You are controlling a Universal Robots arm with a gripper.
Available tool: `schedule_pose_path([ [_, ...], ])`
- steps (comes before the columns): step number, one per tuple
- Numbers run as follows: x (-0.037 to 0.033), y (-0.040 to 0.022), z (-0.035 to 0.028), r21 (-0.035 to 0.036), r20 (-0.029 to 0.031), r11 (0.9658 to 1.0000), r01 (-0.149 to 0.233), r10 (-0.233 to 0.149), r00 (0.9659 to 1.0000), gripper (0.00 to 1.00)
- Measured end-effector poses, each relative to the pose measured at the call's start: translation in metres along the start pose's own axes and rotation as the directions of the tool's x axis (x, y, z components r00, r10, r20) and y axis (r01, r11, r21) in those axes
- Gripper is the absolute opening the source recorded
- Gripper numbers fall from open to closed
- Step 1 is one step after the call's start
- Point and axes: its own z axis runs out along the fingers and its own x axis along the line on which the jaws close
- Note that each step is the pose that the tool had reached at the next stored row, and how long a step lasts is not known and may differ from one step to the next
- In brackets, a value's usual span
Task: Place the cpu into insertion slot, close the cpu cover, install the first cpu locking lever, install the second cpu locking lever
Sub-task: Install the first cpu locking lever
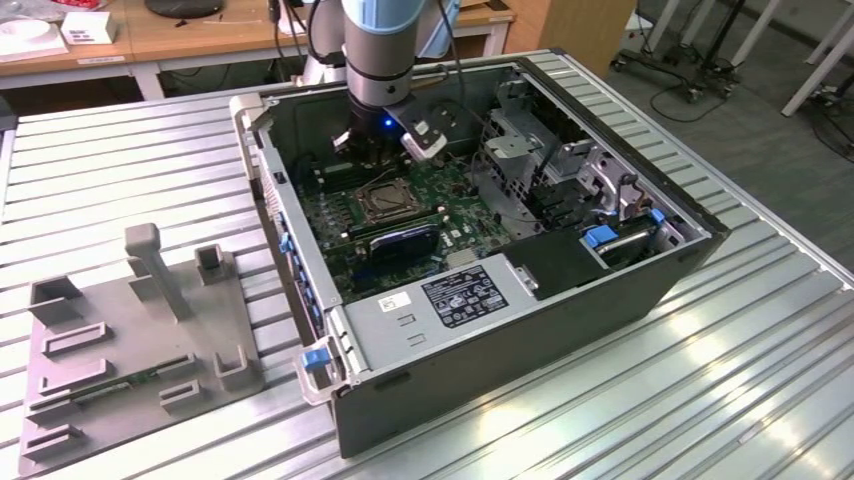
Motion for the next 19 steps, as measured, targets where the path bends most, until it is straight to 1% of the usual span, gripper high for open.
schedule_pose_path([
  [2,0.0000,0.0002,-0.0010,0.0003,-0.0002,1.0000,0.000,0.000,1.0000,0.11],
  [8,-0.0009,0.0026,-0.0101,-0.0001,0.0001,1.0000,0.000,0.000,1.0000,0.11],
  [12,-0.0012,0.0035,-0.0133,-0.0004,0.0003,1.0000,0.000,0.000,1.0000,0.11],
  [13,-0.0013,0.0038,-0.0148,-0.0014,0.0008,1.0000,0.000,0.000,1.0000,0.11],
  [17,-0.0013,0.0041,-0.0160,-0.0082,0.0032,1.0000,0.000,0.000,1.0000,0.11],
  [18,-0.0012,0.0041,-0.0160,-0.0117,0.0042,0.9999,0.000,0.000,1.0000,0.11],
  [19,-0.0010,0.0041,-0.0161,-0.0187,0.0054,0.9998,0.000,0.000,1.0000,0.11],
])
